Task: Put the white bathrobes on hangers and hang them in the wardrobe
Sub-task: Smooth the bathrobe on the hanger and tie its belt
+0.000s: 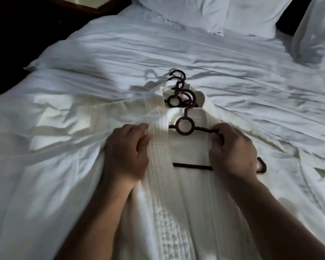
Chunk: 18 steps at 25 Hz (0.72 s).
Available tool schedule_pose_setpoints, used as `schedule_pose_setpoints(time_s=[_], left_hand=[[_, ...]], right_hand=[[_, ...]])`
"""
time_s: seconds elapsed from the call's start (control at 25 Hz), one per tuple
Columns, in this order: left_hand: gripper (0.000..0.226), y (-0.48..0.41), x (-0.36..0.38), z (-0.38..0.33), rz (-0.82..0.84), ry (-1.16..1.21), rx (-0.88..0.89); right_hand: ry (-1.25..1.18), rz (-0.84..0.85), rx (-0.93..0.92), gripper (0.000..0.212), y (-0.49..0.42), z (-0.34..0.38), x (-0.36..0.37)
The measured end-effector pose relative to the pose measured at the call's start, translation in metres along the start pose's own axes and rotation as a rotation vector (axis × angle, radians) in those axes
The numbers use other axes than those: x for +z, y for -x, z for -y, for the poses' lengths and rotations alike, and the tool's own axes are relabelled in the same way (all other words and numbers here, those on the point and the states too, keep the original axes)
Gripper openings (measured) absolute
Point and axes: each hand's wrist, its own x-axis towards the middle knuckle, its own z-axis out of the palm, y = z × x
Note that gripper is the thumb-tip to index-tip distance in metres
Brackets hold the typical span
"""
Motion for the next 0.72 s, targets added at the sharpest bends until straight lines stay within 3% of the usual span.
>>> schedule_pose_setpoints(time_s=[0.16, 0.28, 0.36, 0.4, 0.48, 0.6, 0.72], left_hand=[[0.034, 0.0, 0.004, 0.006, 0.003, 0.13, 0.04], [0.034, -0.001, 0.004, 0.001, 0.031, 0.14, -0.068], [0.032, -0.002, 0.002, -0.001, 0.037, 0.236, -0.132], [0.029, -0.002, -0.001, -0.002, 0.038, 0.305, -0.165], [0.021, -0.002, -0.007, -0.006, 0.025, 0.4, -0.221], [0.013, -0.001, -0.015, -0.008, 0.016, 0.526, -0.322], [0.015, 0.001, -0.018, -0.007, 0.004, 0.633, -0.373]], right_hand=[[-0.027, -0.023, -0.07, 0.018, -0.013, -0.001, 0.003], [0.023, -0.112, -0.047, 0.022, -0.01, 0.016, -0.006], [0.048, -0.164, -0.054, 0.012, 0.022, 0.031, -0.025], [0.012, -0.117, -0.065, 0.007, 0.047, 0.035, -0.033], [0.035, 0.077, -0.009, 0.031, 0.087, 0.036, -0.04], [0.244, 0.31, 0.185, 0.023, 0.081, 0.011, -0.024], [0.169, 0.271, 0.333, 0.015, 0.054, -0.007, -0.03]])
